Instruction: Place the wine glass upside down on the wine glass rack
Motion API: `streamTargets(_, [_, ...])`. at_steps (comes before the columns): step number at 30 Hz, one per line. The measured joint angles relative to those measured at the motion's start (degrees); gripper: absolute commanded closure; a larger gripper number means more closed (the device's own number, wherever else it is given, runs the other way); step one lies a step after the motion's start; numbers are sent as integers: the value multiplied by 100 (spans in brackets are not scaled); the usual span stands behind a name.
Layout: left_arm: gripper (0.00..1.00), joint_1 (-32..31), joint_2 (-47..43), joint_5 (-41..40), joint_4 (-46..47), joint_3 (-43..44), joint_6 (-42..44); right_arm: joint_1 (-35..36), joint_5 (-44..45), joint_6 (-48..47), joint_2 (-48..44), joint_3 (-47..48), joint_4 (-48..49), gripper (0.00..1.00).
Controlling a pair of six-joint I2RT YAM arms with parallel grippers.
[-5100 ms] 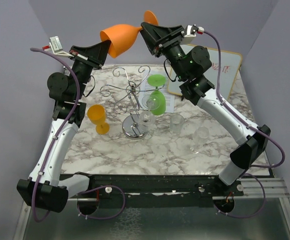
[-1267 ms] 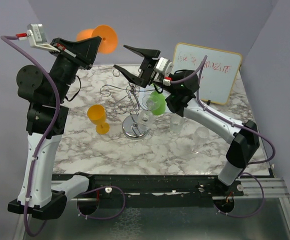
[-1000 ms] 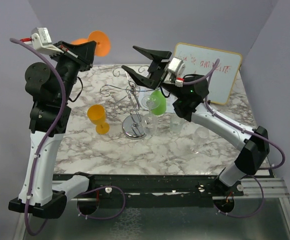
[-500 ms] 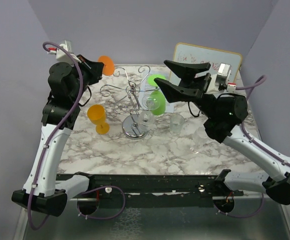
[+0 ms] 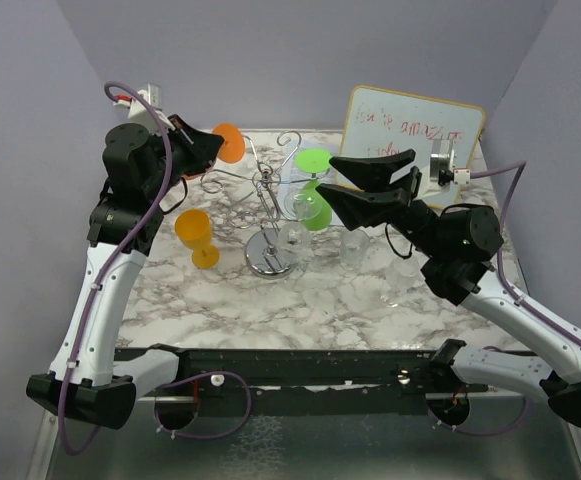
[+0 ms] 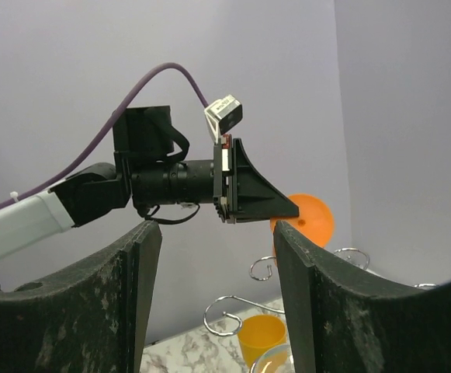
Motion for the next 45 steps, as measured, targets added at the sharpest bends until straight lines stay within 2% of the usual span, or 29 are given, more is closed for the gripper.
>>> streamTargets(11, [100,136,138,522,4,-358,-588,0,168,273,-26,-181,-81,36])
streamTargets(21, [100,678,245,1370,846,-994,-1582,0,201,411,-15,-190,-28,37])
streamTargets(30, [100,752,487,1781,1519,-999,-2083,0,203,442,-4,-212,-20,37])
streamTargets(38, [100,800,929,2162,1652,-848,-2251,0,264,439,-42,-229,-31,37])
streamTargets(45, [100,831,977,2267,1899,-848,-2404,0,282,439,-59,-229,-37,37])
